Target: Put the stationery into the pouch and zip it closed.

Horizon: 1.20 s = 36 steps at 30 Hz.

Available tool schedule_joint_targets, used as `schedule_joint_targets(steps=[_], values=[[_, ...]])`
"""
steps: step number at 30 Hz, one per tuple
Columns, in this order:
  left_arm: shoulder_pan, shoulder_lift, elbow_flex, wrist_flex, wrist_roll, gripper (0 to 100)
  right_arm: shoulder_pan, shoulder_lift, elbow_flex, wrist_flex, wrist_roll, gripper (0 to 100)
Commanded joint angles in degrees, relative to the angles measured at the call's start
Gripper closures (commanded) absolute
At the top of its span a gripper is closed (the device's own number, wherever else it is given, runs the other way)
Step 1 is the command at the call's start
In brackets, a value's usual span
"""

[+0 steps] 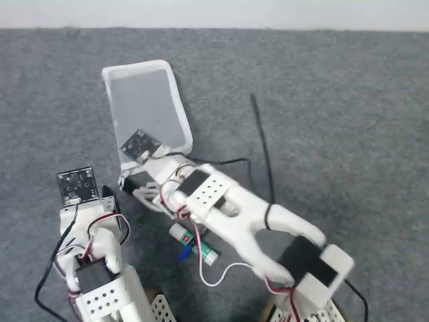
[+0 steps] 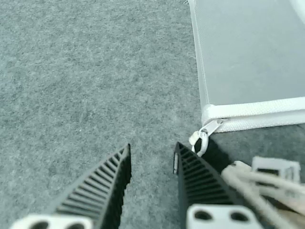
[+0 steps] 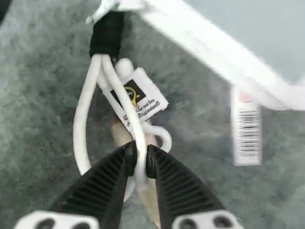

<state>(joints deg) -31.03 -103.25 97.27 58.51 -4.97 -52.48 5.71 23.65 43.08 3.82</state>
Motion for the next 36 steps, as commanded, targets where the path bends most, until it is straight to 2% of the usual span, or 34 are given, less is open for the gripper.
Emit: schedule_joint_targets(steps=[1, 12, 21, 23, 28, 32, 36], values=[[-0.4, -1.3, -0.8, -1.2, 0.0, 86, 4.4, -10.9, 0.4, 2.8, 0.8, 99.3], [-0.4, -1.3, -0.8, -1.2, 0.0, 86, 15.0, -25.4, 5.1, 8.5, 0.9, 99.3], [-0.4, -1.3, -0.8, -1.2, 0.0, 86, 23.7, -28.2, 4.8, 10.9, 1.1, 99.1], [-0.4, -1.3, -0.8, -1.2, 0.0, 86, 24.6, -28.2, 4.7, 11.1, 1.1, 96.9], [-0.4, -1.3, -0.8, -1.2, 0.0, 86, 24.9, -28.4, 2.3, 18.0, 0.7, 80.5], [-0.4, -1.3, -0.8, -1.2, 0.0, 86, 24.9, -28.4, -2.2, 24.0, 0.6, 82.0], [-0.4, -1.3, -0.8, -1.2, 0.0, 86, 23.5, -27.6, -2.6, 24.3, 0.5, 81.8]])
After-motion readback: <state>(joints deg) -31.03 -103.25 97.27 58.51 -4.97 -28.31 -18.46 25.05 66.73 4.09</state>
